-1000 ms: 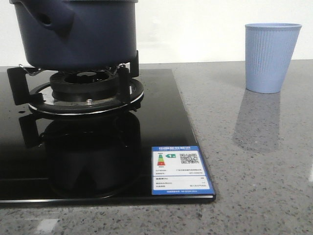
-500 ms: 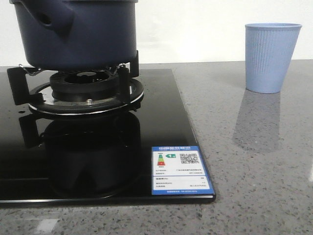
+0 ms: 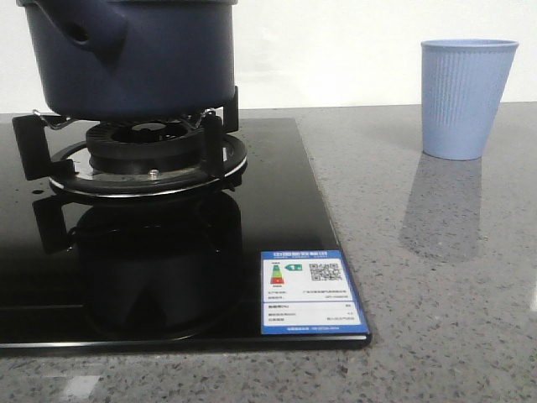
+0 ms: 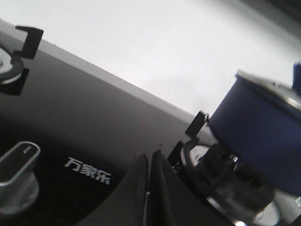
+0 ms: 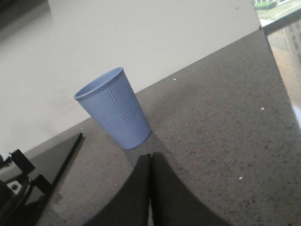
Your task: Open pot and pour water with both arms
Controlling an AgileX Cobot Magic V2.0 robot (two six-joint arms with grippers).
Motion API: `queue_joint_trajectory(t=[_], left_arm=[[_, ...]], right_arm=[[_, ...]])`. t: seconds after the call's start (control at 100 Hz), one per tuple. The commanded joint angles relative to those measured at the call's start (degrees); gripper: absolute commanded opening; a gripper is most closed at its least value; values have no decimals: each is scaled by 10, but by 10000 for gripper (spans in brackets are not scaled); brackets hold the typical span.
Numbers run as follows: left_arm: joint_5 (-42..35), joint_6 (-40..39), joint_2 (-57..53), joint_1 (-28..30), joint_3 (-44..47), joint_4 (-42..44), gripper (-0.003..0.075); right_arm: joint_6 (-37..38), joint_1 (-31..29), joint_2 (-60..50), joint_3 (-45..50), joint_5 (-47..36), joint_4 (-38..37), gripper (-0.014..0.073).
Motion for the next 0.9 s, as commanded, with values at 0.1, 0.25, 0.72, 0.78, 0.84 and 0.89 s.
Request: queue_joint_trajectory(t=[0.1, 0.25, 0.72, 0.78, 0.84, 0.89], left_arm=[[-79, -3, -16, 1, 9, -116, -19], [-62, 0, -13, 1, -33, -88, -19], [86, 89, 170, -25, -243, 90, -19], [83, 91, 190, -48, -262, 90, -19], [83, 108, 213, -73, -277, 90, -19], [83, 123, 230, -92, -291, 90, -19]], right_arm=[[-6, -5, -11, -7, -18, 50, -66], [-46, -5, -7, -61, 39, 39, -66], [-265, 42, 214, -264, 155, 38, -66], [-293, 58, 241, -278, 156, 38, -66], [-312, 71, 260, -288, 153, 38, -66], [-318, 77, 274, -296, 152, 38, -66]])
